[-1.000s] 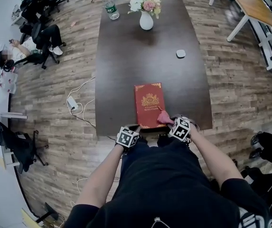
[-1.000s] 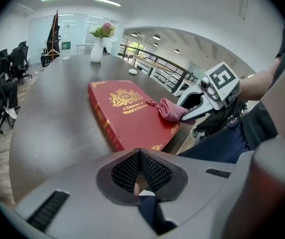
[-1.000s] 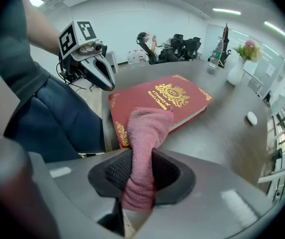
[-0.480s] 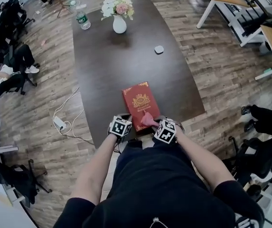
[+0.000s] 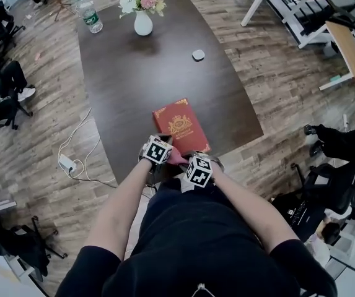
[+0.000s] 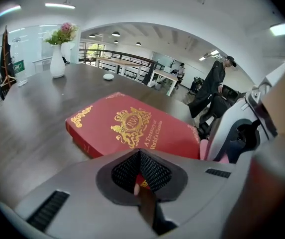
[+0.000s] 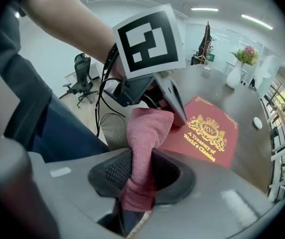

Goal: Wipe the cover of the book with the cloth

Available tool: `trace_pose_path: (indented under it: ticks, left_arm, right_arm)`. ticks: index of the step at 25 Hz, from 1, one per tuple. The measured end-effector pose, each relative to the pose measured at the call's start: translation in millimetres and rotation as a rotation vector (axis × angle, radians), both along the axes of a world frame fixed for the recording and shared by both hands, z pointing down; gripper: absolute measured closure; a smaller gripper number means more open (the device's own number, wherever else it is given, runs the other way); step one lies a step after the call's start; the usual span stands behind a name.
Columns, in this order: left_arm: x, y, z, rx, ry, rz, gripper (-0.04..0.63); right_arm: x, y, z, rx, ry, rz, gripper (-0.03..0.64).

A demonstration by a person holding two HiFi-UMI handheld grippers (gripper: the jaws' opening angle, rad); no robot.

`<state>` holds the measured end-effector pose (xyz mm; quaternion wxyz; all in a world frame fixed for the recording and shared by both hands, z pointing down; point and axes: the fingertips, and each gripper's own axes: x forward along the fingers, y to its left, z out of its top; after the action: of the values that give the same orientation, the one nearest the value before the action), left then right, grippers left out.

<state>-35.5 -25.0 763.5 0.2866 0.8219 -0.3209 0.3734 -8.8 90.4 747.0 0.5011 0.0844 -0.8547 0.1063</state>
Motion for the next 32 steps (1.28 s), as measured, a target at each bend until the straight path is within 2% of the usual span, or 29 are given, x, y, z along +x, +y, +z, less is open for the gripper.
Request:
trace_pose_path:
  ticks: [5,13,32]
  left_arm:
    - [3,2,0,-0.001,0.029,0.016,0.600]
    - [3,2,1,-0.012,0.042,-0.022,0.600]
    - [1,0,4,-0.028,0.018,-0.020,0.600]
  right_arm:
    - [-11,3,10,-0.014,-0.001,0.024,0.505]
    - [-10,6,21,-0.010,-0.008,0.040,0.505]
    - [20,-13,22,-0.020,-0.012,0.128,0.505]
